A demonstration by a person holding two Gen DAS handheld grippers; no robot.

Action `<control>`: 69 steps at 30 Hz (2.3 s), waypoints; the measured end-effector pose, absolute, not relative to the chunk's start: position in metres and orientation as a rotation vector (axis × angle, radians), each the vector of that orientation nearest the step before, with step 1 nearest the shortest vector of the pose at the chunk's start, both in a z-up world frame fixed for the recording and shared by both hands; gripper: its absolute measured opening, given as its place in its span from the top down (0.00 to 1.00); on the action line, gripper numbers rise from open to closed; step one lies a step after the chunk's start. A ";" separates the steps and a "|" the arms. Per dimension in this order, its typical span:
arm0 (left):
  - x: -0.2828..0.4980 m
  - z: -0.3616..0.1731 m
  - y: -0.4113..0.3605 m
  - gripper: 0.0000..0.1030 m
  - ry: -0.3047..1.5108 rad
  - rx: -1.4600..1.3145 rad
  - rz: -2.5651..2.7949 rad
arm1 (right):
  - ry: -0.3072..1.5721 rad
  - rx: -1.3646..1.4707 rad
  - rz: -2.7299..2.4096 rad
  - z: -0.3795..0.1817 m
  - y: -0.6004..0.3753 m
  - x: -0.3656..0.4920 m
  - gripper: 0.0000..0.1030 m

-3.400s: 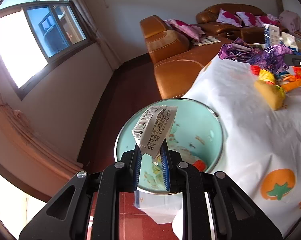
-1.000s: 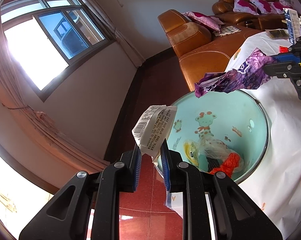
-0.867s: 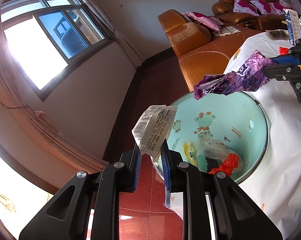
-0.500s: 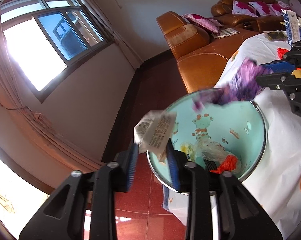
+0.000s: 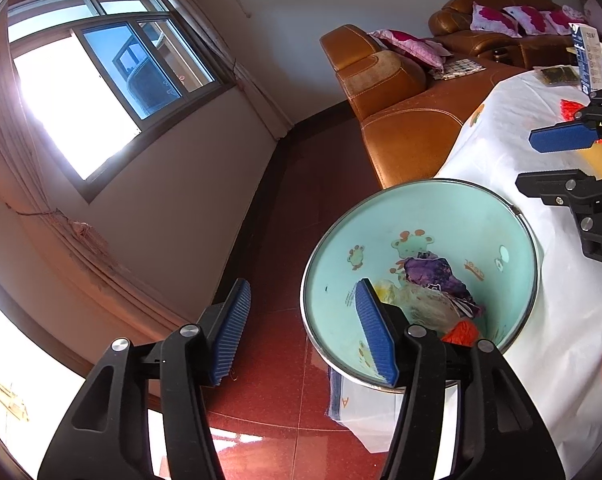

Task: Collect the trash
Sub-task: 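Release the purple wrapper into the teal bin with the right tool while the left tool releases the label, then grasp the orange snack wrapper with the right tool while the left tool grasps the yellow sponge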

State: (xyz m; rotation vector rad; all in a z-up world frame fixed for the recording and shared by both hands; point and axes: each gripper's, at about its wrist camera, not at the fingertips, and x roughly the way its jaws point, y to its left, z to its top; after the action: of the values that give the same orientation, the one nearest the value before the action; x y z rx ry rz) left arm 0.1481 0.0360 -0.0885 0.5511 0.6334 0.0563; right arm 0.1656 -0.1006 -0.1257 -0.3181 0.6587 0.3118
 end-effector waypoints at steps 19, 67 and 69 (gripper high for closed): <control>0.146 -0.085 0.036 0.30 0.619 0.544 0.070 | 0.648 -0.281 0.277 -0.120 -0.115 0.160 0.50; 0.140 -0.138 -0.209 0.74 0.773 0.590 -0.451 | 0.688 0.110 -0.126 -0.126 -0.404 0.041 0.41; 0.138 -0.133 -0.202 0.75 0.762 0.584 -0.454 | 0.731 0.106 -0.090 -0.132 -0.399 0.049 0.44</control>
State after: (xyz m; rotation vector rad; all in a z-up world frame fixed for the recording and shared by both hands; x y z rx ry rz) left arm 0.1379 -0.2023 -0.1332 0.5841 0.7623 -0.4536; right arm 0.0493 -0.3990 -0.1321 0.1056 0.7312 -0.0896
